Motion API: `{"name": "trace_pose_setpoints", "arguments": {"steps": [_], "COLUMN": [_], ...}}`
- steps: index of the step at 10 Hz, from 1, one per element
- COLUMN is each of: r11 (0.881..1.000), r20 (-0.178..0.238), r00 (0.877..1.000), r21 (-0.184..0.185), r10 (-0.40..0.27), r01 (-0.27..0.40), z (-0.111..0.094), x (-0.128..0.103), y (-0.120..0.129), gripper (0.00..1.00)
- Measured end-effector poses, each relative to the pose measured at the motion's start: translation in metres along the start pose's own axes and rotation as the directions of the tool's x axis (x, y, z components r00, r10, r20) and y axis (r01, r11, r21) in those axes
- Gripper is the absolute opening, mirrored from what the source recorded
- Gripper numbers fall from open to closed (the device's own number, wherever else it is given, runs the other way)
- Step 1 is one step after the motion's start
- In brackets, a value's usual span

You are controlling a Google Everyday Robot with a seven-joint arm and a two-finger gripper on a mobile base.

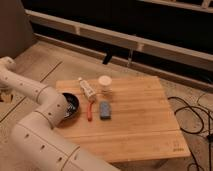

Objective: Place the eraser on the white sponge

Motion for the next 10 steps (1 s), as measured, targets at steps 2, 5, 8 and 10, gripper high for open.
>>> {"name": "trace_pose_setpoints", "arguments": {"steps": [2, 5, 8, 10], "r11": [1.0, 0.999, 0.998, 0.998], "r20": [-0.011, -0.03, -0.062, -0.121], "r00": [1.0, 1.0, 0.998, 0.993], "r21": [-0.004, -0.033, -0.061, -0.06], "r10": [-0.006, -0.009, -0.001, 0.013], "r01": [0.006, 0.008, -0.002, -0.021], "z": [-0.005, -0.011, -0.021, -0.037], "x": [-0.018, -0.043, -0.056, -0.06], "y": [0.007, 0.026, 0.041, 0.05], "gripper": [0.0, 0.0, 0.0, 0.0]}}
